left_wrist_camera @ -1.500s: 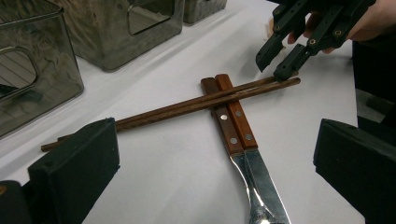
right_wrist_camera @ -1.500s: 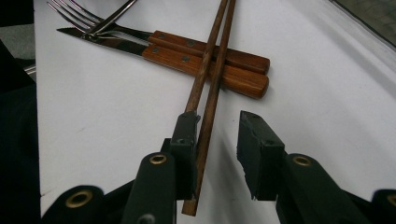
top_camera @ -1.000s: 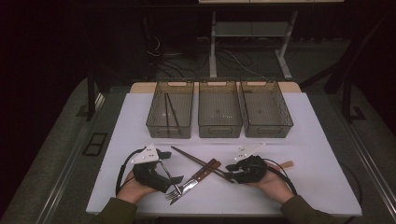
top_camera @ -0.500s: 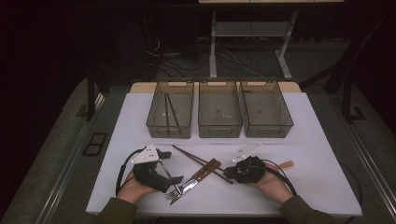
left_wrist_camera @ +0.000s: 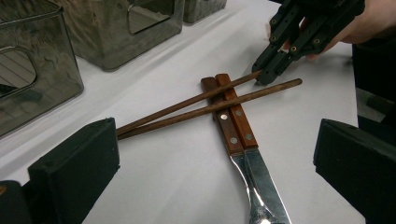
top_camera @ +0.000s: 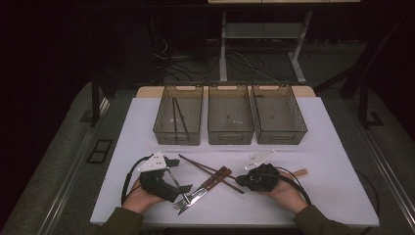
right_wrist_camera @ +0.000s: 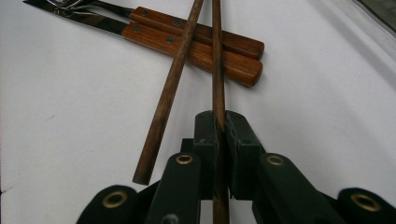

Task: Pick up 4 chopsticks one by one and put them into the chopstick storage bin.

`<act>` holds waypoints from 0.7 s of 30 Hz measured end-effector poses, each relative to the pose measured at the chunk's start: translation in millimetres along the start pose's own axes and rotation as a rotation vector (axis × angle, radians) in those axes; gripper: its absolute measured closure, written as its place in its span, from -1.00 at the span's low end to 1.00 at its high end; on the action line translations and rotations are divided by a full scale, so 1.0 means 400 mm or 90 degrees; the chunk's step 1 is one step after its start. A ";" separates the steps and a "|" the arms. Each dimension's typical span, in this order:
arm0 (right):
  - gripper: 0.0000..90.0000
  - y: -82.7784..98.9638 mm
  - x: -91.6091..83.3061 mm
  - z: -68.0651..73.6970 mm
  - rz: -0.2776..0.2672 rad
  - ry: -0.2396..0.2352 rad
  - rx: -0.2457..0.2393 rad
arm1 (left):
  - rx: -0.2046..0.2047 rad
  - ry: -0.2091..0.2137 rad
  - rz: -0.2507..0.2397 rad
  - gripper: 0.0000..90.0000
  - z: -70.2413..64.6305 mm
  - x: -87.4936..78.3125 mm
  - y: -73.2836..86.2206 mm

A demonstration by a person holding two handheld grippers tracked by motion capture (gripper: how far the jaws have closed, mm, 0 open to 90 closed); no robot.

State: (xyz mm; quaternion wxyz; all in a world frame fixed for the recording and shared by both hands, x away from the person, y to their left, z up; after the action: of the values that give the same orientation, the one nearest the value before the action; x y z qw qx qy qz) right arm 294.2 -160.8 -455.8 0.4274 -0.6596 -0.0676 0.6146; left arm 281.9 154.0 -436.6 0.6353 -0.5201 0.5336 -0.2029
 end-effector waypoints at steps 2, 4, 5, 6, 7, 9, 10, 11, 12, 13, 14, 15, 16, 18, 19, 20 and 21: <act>0.86 0.000 -0.003 -0.002 -0.001 0.003 -0.003 | 0.001 0.000 0.000 -1.00 0.000 0.000 0.000; 0.86 0.000 -0.006 -0.003 -0.002 0.010 -0.005 | 0.001 0.000 0.000 -1.00 0.000 0.000 0.000; 0.86 0.000 -0.007 -0.002 -0.004 0.009 -0.001 | 0.001 0.000 0.001 -1.00 0.000 0.000 0.000; 0.86 0.000 -0.010 -0.002 -0.006 0.008 0.001 | 0.001 0.000 0.001 -1.00 0.000 0.000 0.000; 0.86 0.000 -0.012 -0.003 -0.007 0.009 0.000 | 0.002 0.000 0.001 -1.00 0.000 0.000 0.000; 0.86 -0.001 -0.015 -0.003 -0.010 0.009 0.001 | 0.001 0.000 0.001 -1.00 0.000 0.000 0.000; 0.86 -0.001 -0.018 -0.004 -0.012 0.011 0.000 | 0.003 0.000 0.002 -1.00 0.000 0.000 0.000; 0.86 -0.001 -0.021 -0.005 -0.014 0.011 0.002 | 0.002 0.000 0.002 -1.00 0.000 0.000 0.000; 0.86 0.000 -0.023 -0.005 -0.015 0.010 0.003 | 0.002 0.001 0.001 -1.00 0.000 0.000 0.000; 0.86 0.000 -0.026 -0.007 -0.017 0.011 0.001 | 0.003 0.001 0.001 -1.00 0.001 0.000 0.000; 0.86 0.000 -0.029 -0.007 -0.019 0.011 0.002 | 0.003 0.001 0.001 -1.00 0.001 0.000 0.000; 0.86 0.001 -0.032 -0.008 -0.021 0.011 0.005 | 0.003 0.001 0.001 -1.00 0.001 0.000 0.000; 0.86 0.001 -0.034 -0.009 -0.026 0.011 0.005 | 0.003 0.001 0.001 -1.00 0.001 0.000 0.000; 0.86 0.001 -0.040 -0.011 -0.031 0.010 0.006 | 0.002 0.001 0.001 -1.00 0.000 0.000 0.000; 0.86 0.002 -0.044 -0.012 -0.032 0.010 0.006 | 0.002 0.001 0.002 -1.00 0.000 0.000 0.000; 0.86 0.002 -0.046 -0.012 -0.036 0.011 0.008 | 0.002 0.001 0.002 -1.00 0.000 0.000 0.000; 0.86 0.003 -0.049 -0.013 -0.038 0.012 0.007 | 0.001 0.001 0.001 -1.00 0.000 0.000 0.000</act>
State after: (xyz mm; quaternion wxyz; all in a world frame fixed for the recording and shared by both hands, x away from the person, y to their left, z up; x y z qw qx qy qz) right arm 293.6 -176.1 -442.3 0.4499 -0.6603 -0.0797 0.5960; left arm 281.7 154.0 -436.6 0.6356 -0.5187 0.5345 -0.2033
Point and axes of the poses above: each handheld gripper's, and its own axes: x roughly forward along the jaws, y roughly out of its underside, z roughly to its left, the point moved 2 cm from there along x, roughly forward along the jaws, and after that the axes turned 3 degrees about x, right-handed, at the moved point
